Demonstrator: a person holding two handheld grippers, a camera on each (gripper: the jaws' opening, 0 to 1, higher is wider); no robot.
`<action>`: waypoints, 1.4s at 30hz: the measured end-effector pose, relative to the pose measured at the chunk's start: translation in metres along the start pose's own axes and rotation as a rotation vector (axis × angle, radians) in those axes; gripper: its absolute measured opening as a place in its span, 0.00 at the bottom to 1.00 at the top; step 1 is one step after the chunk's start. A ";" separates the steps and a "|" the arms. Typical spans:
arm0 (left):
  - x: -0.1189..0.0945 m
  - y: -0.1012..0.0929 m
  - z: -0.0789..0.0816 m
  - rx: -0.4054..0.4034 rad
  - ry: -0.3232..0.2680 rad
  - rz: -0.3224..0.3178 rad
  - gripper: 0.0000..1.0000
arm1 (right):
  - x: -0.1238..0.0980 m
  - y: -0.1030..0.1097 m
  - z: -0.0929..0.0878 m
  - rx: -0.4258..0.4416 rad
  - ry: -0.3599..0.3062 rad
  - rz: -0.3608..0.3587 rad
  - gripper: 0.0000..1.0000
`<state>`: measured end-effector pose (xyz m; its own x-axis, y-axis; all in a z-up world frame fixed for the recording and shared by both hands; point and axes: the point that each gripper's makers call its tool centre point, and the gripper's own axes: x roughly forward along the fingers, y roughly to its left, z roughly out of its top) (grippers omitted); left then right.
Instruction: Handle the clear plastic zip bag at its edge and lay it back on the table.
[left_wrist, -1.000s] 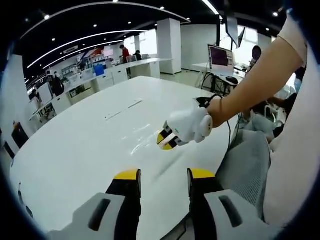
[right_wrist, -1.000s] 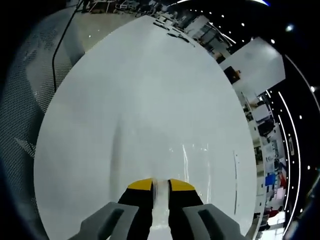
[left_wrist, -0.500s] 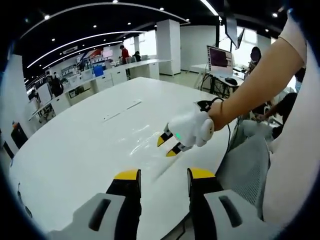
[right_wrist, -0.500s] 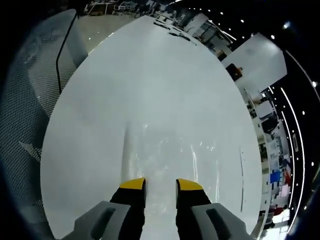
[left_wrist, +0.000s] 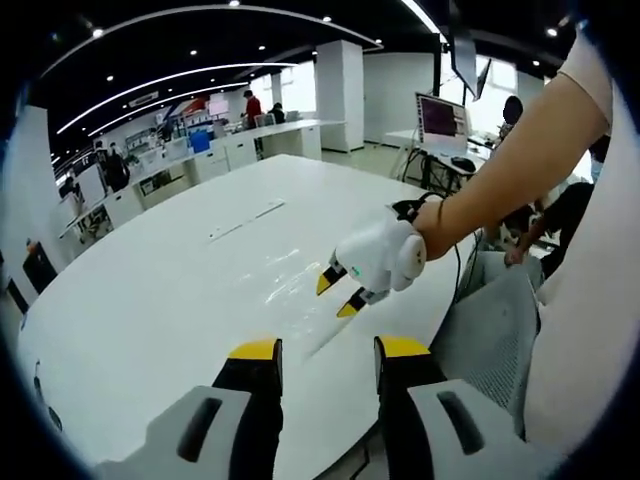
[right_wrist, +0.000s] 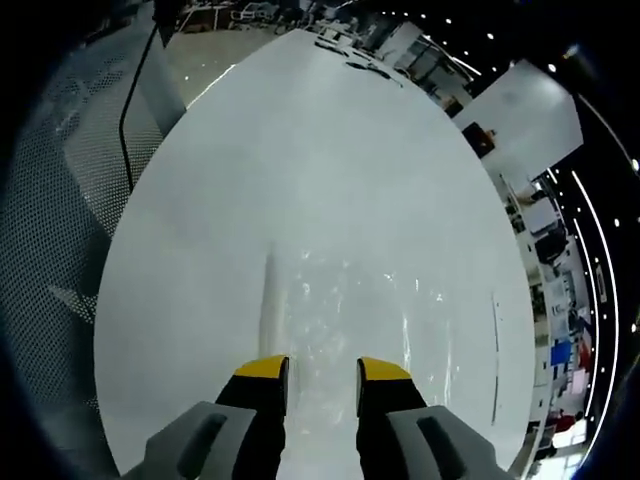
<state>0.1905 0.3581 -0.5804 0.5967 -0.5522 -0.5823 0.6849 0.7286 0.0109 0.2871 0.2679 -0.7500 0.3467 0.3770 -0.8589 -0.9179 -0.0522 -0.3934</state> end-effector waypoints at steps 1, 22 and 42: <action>0.000 0.000 -0.001 -0.001 0.000 0.001 0.34 | -0.001 0.000 0.000 -0.003 0.000 -0.001 0.24; -0.001 -0.001 -0.014 -0.010 0.002 -0.001 0.35 | -0.020 0.012 -0.002 0.205 -0.096 0.025 0.34; 0.002 0.002 -0.034 -0.014 0.017 -0.001 0.40 | -0.042 0.021 -0.004 0.398 -0.177 0.005 0.46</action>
<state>0.1787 0.3719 -0.6088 0.5887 -0.5464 -0.5957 0.6794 0.7337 -0.0015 0.2543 0.2477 -0.7232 0.3352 0.5319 -0.7776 -0.9344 0.2934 -0.2021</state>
